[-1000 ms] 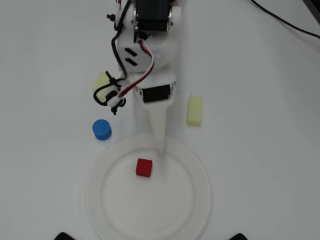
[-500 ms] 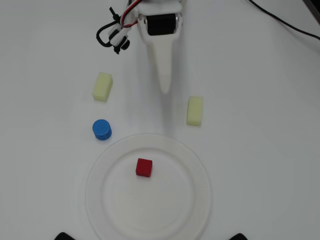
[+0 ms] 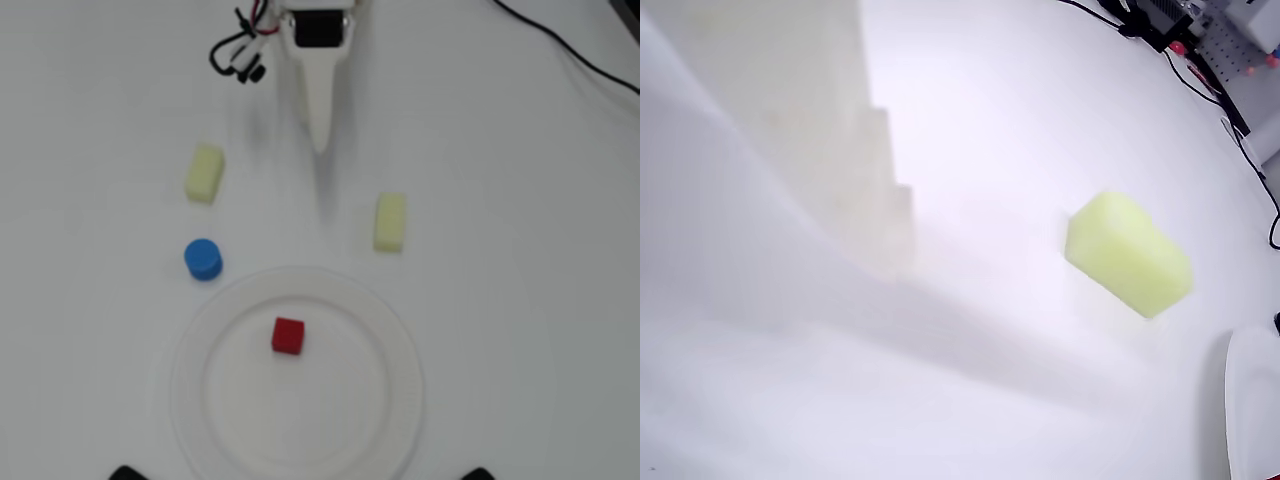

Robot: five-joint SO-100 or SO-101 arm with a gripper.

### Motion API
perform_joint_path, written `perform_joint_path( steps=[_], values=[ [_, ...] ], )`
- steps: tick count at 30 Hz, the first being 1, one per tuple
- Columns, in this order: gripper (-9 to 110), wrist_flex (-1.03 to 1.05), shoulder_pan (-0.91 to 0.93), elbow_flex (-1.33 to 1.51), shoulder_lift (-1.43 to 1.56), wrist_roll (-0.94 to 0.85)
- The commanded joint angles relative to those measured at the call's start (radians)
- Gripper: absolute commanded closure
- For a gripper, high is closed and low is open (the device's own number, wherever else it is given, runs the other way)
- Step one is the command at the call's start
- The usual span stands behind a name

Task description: Grasp a red block and put it in the dish.

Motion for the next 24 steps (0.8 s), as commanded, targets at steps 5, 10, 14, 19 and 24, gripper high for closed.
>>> perform_joint_path(
  steps=[5,10,14,19,24],
  values=[
    [70,0.081,0.017,0.189,0.328,-0.018],
    [75,0.155,-0.034,0.252,0.436,-0.003],
    [87,0.166,-0.049,0.284,0.436,0.040],
    [101,0.192,-0.149,0.330,0.440,0.054],
    [101,0.204,-0.178,0.373,0.442,0.063]
  ],
)
